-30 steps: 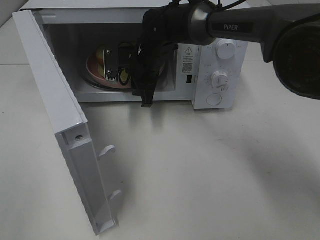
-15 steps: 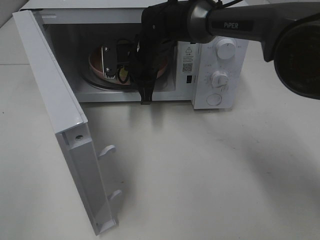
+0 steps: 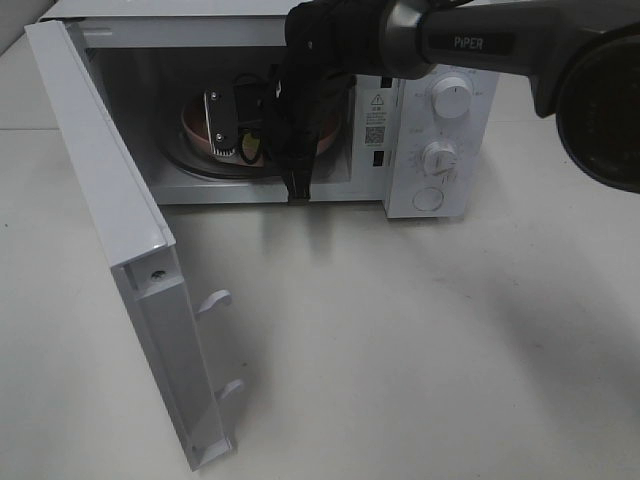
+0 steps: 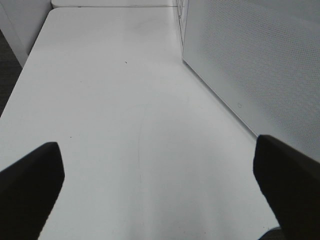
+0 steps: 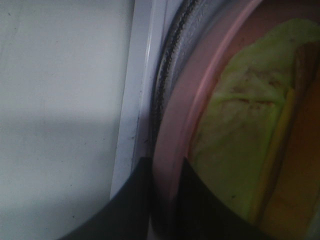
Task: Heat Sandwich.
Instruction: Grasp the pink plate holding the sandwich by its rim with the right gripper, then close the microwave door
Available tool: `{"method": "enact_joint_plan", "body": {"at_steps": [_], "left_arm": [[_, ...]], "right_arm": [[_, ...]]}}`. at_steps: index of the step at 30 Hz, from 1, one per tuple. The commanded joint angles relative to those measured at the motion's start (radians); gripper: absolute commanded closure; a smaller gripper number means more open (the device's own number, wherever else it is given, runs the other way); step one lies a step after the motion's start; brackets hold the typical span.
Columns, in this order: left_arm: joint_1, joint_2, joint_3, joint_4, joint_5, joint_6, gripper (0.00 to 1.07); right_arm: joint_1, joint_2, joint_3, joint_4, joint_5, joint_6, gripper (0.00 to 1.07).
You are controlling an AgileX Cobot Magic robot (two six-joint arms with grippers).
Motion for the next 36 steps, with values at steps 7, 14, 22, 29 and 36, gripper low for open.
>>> {"method": "enact_joint_plan", "body": {"at_steps": [7,14,22,29,36], "left_arm": [[-0.004,-0.028,0.006,-0.001,-0.01,0.002,0.09],[-0.004,-0.028,0.006,-0.001,-0.01,0.002,0.09],[-0.004,-0.028,0.006,-0.001,-0.01,0.002,0.09],[-0.004,-0.028,0.006,-0.001,-0.01,0.002,0.09],[-0.004,-0.028,0.006,-0.001,-0.01,0.002,0.09]], "right_arm": [[-0.003,-0.007,0.008,0.011,0.031,0.002,1.07],[0.018,-0.018,0.01,-0.03,0.057,-0.049,1.07],[0.031,-0.071,0.02,-0.035,0.064,-0.135,1.07],[0.032,-0.137,0.127,-0.036,0.028,-0.223,1.07],[0.032,-0.219,0.231,-0.025,-0.048,-0.32,1.07]]}}
